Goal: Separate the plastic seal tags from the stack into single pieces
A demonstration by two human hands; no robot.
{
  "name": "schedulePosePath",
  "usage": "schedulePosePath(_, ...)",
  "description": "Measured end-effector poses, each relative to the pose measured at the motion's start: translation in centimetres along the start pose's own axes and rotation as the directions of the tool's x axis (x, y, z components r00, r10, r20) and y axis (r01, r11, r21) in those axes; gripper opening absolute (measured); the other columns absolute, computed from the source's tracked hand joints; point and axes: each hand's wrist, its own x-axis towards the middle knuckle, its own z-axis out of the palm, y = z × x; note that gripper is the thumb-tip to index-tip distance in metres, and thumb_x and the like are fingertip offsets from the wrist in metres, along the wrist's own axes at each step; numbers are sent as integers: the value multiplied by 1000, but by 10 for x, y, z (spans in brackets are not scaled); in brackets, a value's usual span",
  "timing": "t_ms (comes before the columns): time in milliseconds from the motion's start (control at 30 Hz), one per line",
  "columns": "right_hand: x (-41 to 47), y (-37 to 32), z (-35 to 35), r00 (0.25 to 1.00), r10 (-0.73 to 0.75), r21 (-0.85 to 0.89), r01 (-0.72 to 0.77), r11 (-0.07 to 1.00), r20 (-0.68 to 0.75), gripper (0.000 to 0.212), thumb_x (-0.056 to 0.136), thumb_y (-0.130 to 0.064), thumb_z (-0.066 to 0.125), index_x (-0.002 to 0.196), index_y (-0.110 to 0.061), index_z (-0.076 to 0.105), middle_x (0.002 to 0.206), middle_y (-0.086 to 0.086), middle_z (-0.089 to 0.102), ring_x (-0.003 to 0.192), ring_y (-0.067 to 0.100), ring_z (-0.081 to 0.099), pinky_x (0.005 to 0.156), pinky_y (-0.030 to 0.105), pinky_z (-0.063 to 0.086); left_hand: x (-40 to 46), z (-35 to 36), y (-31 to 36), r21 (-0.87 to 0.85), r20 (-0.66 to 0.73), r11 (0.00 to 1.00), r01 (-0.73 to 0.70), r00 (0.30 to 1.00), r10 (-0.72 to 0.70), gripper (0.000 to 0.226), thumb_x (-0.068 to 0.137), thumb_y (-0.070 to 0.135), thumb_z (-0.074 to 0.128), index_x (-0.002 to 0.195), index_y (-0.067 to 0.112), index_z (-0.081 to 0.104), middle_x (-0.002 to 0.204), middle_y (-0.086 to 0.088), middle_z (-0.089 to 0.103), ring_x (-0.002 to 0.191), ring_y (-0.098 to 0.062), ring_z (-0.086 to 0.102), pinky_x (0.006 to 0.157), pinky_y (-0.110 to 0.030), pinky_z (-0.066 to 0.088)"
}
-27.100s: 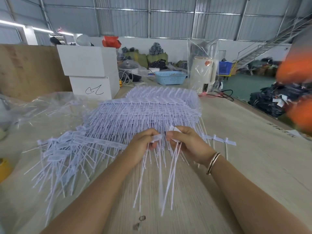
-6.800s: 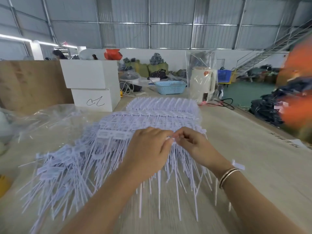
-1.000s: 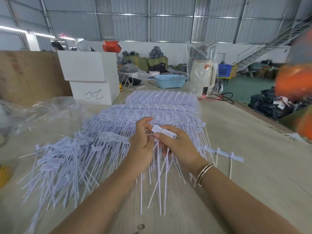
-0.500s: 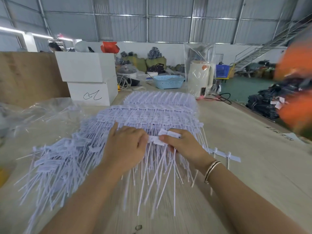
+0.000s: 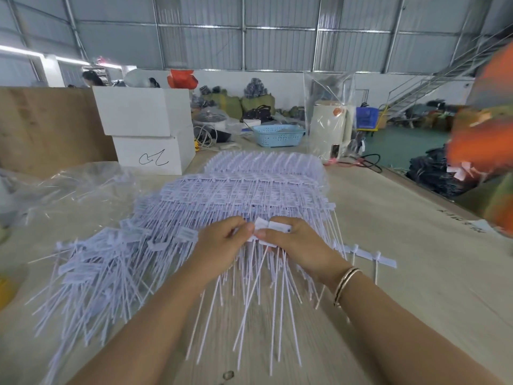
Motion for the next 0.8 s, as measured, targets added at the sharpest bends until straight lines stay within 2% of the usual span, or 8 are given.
schedulePosePath(133,4,0,10,988,-127,72,134,988,-90,27,82,-23,68,59,-25,55,54,-7,40,53,11,36,53,22,29,-2,2,5,-285,-41,954,97,993,-113,30,95,32,51,73,18,66,72,2,59,68,-6,53,67,-26,35)
schedulePosePath(267,6,-4,5,955,-174,162,216,963,-241,24,81,-26,66,58,-28,59,57,-10,50,56,12,47,54,19,37,2,-6,5,-628,-46,751,204,954,-297,33,94,37,51,69,22,67,66,5,65,74,-17,58,73,-34,40)
schedulePosePath(367,4,0,-4,963,-177,185,216,959,-205,23,83,-29,64,60,-27,63,56,-7,57,52,9,55,53,19,44,8,-14,3,-478,-112,864,158,965,-238,38,98,29,45,65,21,62,61,6,59,64,-15,56,62,-30,42)
schedulePosePath(433,3,1,-7,979,-169,144,185,972,-115,27,82,-31,66,56,-24,60,50,-3,55,47,11,51,51,18,42,12,-10,7,-394,-31,905,160,982,-187,33,96,15,42,65,15,56,61,2,52,61,-14,50,57,-26,41)
schedulePosePath(533,4,-2,-10,993,-117,138,117,984,-14,27,77,-35,69,56,-21,59,49,-3,48,45,10,46,50,18,39,7,6,4,-181,55,981,71,997,-62,21,89,19,42,72,18,54,74,-12,54,68,-15,47,61,-27,32)
schedulePosePath(633,5,0,-10,998,-65,75,65,995,1,24,79,-32,69,58,-24,61,55,-8,48,52,8,47,53,20,41,1,18,-3,-58,-37,998,-35,999,33,25,99,12,41,82,28,52,74,-17,53,64,-18,46,58,-23,31)
schedulePosePath(700,6,3,-6,999,-51,-28,51,998,-10,27,84,-29,68,60,-21,59,56,-6,45,54,11,44,56,23,38,1,23,-4,-13,-120,998,-66,991,64,17,100,15,41,91,27,50,74,-2,56,68,-14,52,69,-25,39)
schedulePosePath(800,7,4,0,998,-30,-22,29,999,-50,34,86,-25,69,84,7,57,70,12,47,65,23,46,63,35,39,6,33,-5,-102,-112,995,-9,994,-2,5,97,30,42,98,26,45,90,9,56,95,-19,56,93,-41,41)
